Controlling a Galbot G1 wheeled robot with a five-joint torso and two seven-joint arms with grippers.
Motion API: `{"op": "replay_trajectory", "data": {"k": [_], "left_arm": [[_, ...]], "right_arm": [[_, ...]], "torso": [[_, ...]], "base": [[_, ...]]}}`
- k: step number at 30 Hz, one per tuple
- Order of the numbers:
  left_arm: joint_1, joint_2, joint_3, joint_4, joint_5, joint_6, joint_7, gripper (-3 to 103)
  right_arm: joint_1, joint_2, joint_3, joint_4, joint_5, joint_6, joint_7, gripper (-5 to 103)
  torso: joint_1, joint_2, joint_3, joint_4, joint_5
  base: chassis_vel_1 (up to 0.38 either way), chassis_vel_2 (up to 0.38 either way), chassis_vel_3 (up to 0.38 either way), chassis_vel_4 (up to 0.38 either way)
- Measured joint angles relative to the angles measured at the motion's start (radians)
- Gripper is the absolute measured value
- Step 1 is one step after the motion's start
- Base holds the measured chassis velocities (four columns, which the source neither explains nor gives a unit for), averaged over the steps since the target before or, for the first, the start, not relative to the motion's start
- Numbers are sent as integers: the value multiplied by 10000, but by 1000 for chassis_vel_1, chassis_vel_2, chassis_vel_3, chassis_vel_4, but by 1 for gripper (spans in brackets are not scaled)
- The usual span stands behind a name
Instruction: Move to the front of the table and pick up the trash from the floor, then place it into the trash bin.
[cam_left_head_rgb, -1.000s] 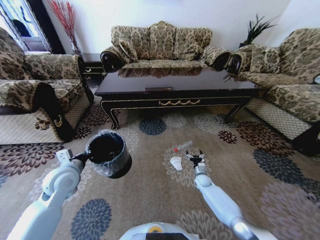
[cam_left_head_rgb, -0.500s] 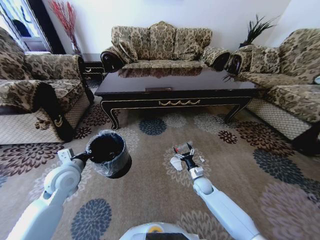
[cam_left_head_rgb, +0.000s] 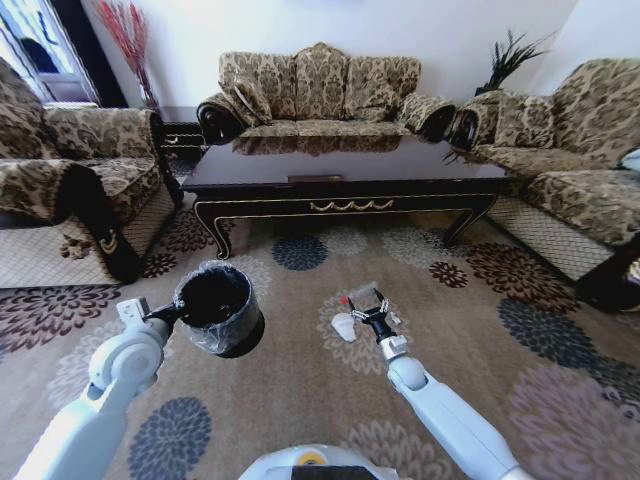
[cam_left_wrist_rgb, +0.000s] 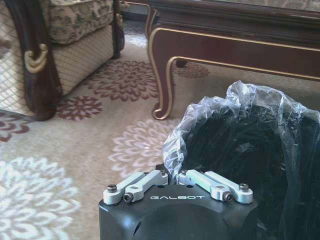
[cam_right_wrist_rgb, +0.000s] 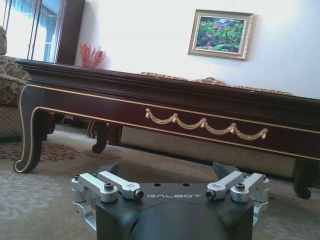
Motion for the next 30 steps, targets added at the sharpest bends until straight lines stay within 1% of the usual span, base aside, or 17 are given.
{"op": "replay_trajectory", "data": {"k": [8, 12, 14, 16, 18, 20, 25, 30], "left_arm": [[23, -30, 23, -21, -7, 19, 4, 4], [-6, -39, 55, -22, -7, 23, 17, 4], [-7, -39, 56, -29, -6, 22, 16, 4], [6, -40, 54, -36, -1, 23, -15, 4], [41, -39, 18, -41, 6, 26, -24, 4], [53, -40, -7, -45, 13, 26, -25, 4], [92, -71, -42, -84, 7, 26, -14, 4], [134, -81, -96, -101, 7, 28, -8, 4]], "right_arm": [[42, 62, -4, -96, 32, 188, 1, 100], [53, 98, -11, -86, 140, 254, -26, 100], [55, 116, -18, -78, 183, 260, -33, 100], [64, 153, -20, -73, 181, 263, -39, 100], [64, 178, -25, -58, 158, 233, -39, 100], [64, 183, -26, -56, 146, 226, -39, 100], [61, 232, -40, -65, 145, 228, -39, 100], [29, 307, -41, -80, 113, 229, -37, 100]], "torso": [[0, 0, 0, -5, -1], [0, 0, 0, -6, 3], [0, 0, 0, -4, 1], [0, 1, 0, 3, -11], [0, 0, 0, 10, -3], [0, 0, 0, 10, -3], [-1, 0, -1, -2, 2], [-1, 1, -1, -2, -2]], "base": [[-272, -250, 267, 251], [-101, -150, 107, 116], [0, 0, 0, 0], [46, 56, -43, -38], [63, 83, -14, -36], [41, 79, -1, -28], [6, 15, 3, -2], [-23, 18, 22, -23]]}}
